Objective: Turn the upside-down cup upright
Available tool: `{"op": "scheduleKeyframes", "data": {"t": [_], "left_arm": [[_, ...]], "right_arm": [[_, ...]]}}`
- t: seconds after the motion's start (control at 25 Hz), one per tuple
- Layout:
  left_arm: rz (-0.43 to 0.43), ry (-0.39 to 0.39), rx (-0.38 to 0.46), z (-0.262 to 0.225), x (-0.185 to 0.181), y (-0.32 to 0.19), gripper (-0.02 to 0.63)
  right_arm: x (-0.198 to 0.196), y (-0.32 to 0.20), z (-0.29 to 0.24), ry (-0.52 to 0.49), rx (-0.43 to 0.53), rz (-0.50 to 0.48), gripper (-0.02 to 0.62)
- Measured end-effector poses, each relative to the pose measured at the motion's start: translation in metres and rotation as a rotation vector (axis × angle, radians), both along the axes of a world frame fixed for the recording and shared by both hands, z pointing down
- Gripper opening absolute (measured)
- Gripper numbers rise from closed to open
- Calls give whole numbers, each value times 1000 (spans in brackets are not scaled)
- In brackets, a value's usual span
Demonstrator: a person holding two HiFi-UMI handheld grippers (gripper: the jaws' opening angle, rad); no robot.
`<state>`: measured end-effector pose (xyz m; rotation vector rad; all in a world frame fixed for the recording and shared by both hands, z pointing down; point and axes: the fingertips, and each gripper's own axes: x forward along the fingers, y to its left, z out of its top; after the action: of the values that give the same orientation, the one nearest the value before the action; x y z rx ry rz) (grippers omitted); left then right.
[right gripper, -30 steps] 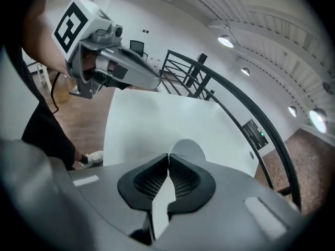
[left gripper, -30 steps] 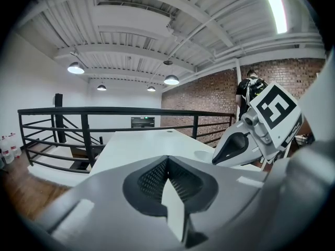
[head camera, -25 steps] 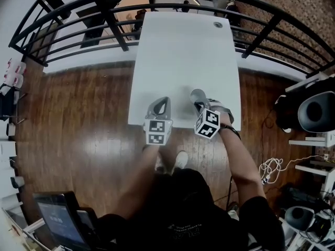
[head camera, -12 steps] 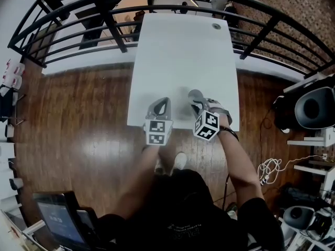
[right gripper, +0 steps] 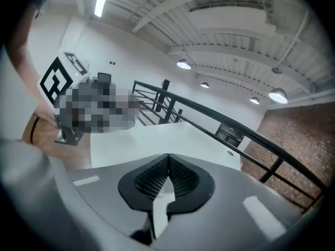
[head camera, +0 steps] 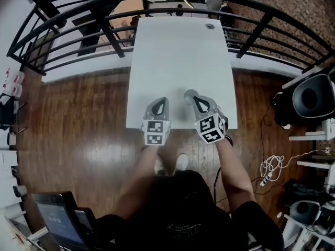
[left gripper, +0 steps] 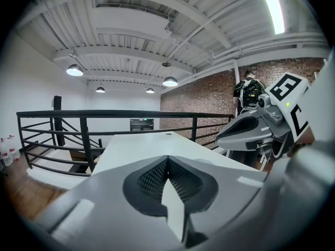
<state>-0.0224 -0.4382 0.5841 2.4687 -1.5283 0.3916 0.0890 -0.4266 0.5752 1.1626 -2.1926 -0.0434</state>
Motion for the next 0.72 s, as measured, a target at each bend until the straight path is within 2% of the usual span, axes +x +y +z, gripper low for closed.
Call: {"op": "scheduleKeyframes", "data": {"t": [0.36, 0.52, 0.72], "left_arm": [[-14, 38, 33, -14, -1, 2, -3], [-30, 62, 29, -18, 2, 5, -3], [-33, 57, 48, -24, 1, 1, -3]], "right_arm": [[31, 2, -23, -382, 70, 319, 14], [44, 8, -25, -434, 103, 381, 14], [35, 5, -31, -424, 125, 347, 14]]}}
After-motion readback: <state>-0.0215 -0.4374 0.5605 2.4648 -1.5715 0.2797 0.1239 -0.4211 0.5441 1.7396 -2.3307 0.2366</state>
